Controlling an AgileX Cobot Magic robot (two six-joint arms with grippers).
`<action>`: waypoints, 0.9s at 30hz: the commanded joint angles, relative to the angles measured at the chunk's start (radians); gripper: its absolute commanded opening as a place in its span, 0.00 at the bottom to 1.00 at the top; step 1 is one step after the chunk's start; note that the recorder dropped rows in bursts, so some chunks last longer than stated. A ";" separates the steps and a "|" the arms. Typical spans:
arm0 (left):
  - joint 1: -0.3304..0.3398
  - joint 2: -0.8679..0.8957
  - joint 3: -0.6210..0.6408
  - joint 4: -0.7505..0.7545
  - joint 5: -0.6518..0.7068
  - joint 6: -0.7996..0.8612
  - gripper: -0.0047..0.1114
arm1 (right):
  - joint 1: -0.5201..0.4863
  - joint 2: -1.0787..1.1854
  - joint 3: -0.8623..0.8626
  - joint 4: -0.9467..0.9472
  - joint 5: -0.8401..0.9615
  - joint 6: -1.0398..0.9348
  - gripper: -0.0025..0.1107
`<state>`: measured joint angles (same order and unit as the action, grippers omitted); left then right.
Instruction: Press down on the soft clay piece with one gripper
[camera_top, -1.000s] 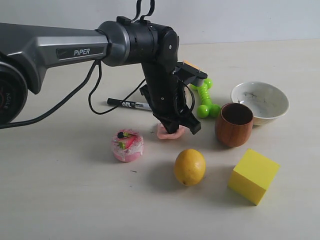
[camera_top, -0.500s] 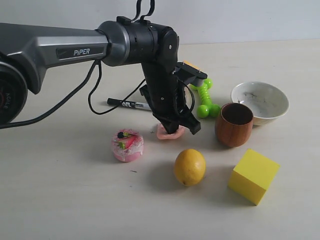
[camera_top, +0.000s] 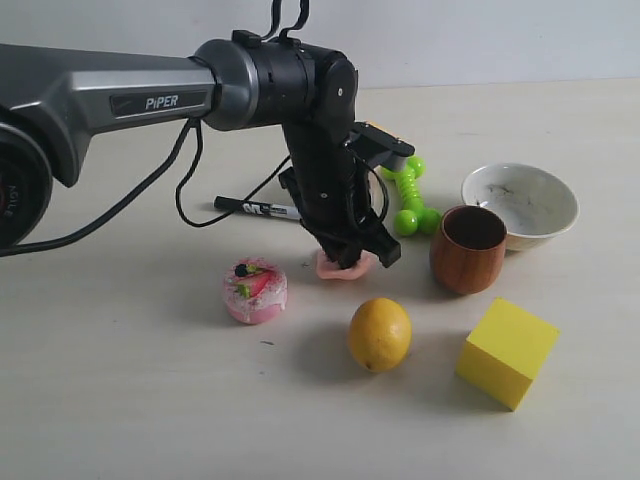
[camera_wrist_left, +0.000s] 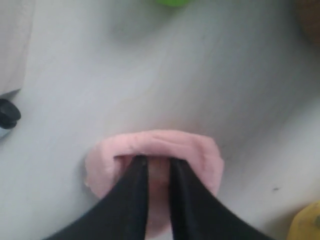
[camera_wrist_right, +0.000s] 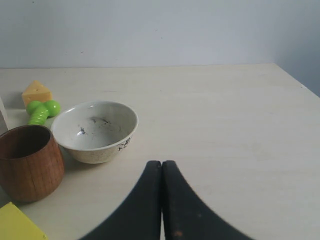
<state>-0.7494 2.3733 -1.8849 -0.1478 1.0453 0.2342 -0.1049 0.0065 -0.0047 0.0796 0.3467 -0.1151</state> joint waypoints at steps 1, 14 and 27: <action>0.001 -0.016 0.002 0.022 0.006 -0.004 0.04 | -0.001 -0.006 0.005 0.000 -0.006 -0.006 0.02; 0.001 -0.016 0.002 0.029 0.004 -0.001 0.04 | -0.001 -0.006 0.005 0.000 -0.006 -0.006 0.02; 0.001 -0.016 0.002 0.029 -0.004 0.020 0.04 | -0.001 -0.006 0.005 0.000 -0.006 -0.006 0.02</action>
<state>-0.7494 2.3710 -1.8849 -0.1224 1.0475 0.2515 -0.1049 0.0065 -0.0047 0.0796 0.3467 -0.1151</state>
